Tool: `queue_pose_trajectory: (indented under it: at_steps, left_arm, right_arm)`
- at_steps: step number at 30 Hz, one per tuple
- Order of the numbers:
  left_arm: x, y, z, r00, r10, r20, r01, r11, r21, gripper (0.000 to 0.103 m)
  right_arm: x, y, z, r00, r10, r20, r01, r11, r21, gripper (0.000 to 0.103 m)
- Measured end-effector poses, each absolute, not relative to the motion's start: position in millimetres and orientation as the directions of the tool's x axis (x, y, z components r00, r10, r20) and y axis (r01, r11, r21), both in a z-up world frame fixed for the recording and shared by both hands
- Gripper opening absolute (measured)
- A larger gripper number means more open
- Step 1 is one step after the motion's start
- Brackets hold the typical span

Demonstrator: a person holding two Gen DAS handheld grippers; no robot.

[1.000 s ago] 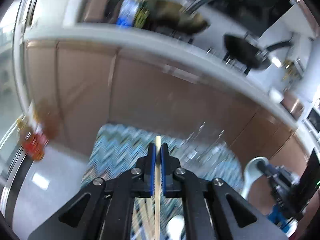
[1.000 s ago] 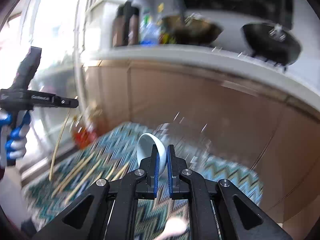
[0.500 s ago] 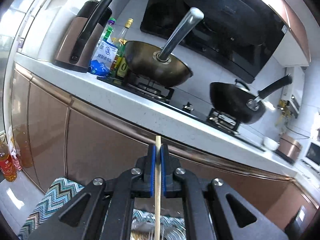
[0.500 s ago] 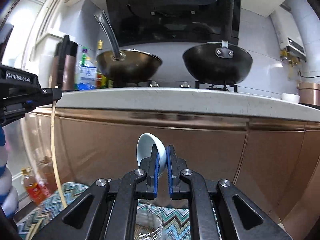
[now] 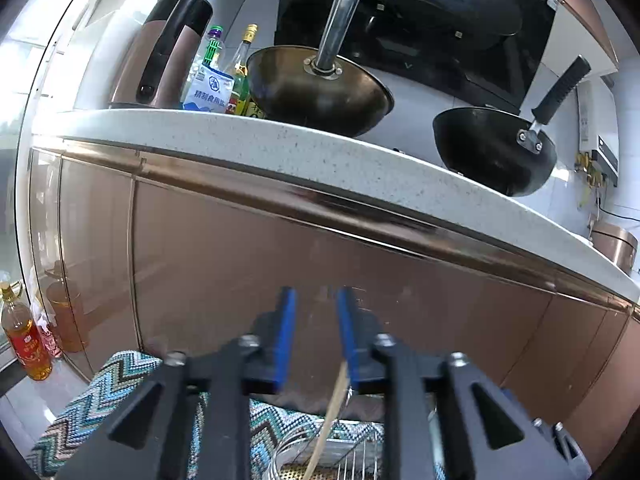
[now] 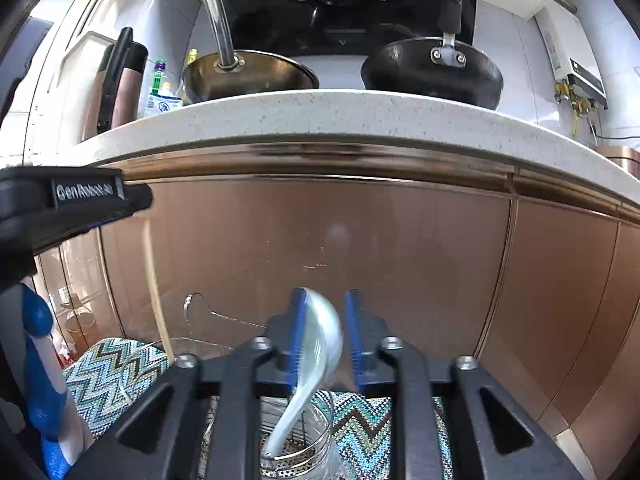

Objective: Organize utensils
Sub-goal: 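Lift the chopstick into the wire holder while the right tool drops the spoon in, then move both open tools back down toward the remaining utensils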

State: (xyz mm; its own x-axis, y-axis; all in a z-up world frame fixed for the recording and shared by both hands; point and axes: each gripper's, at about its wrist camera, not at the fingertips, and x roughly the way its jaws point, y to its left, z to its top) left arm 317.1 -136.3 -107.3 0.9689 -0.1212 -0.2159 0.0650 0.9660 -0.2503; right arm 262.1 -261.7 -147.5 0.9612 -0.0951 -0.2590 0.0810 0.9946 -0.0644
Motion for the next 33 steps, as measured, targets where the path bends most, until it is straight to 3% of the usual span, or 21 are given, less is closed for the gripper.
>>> queue_pose_trajectory:
  at_steps: [1, 13, 23, 33]
  left_arm:
    - [313, -134, -105, 0.97, -0.12, -0.212, 0.065, 0.967, -0.248, 0.028]
    - [222, -64, -12, 0.989, -0.052, -0.14, 0.03, 0.987, -0.156, 0.038]
    - [146, 20, 5, 0.959, -0.016, -0.282, -0.025, 0.989, -0.143, 0.038]
    - [109, 83, -29, 0.88, -0.056, -0.471, -0.039, 0.981, -0.189, 0.038]
  right_arm:
    - [260, -261, -145, 0.962, -0.095, -0.257, 0.081, 0.995, -0.064, 0.032]
    - [188, -268, -64, 0.976, -0.074, -0.206, 0.072, 0.997, -0.014, 0.033]
    - [91, -267, -5, 0.985, -0.03, -0.172, 0.028, 1.0, -0.01, 0.037]
    - [34, -282, 1, 0.977, 0.023, -0.21, -0.011, 0.998, 0.057, 0.039]
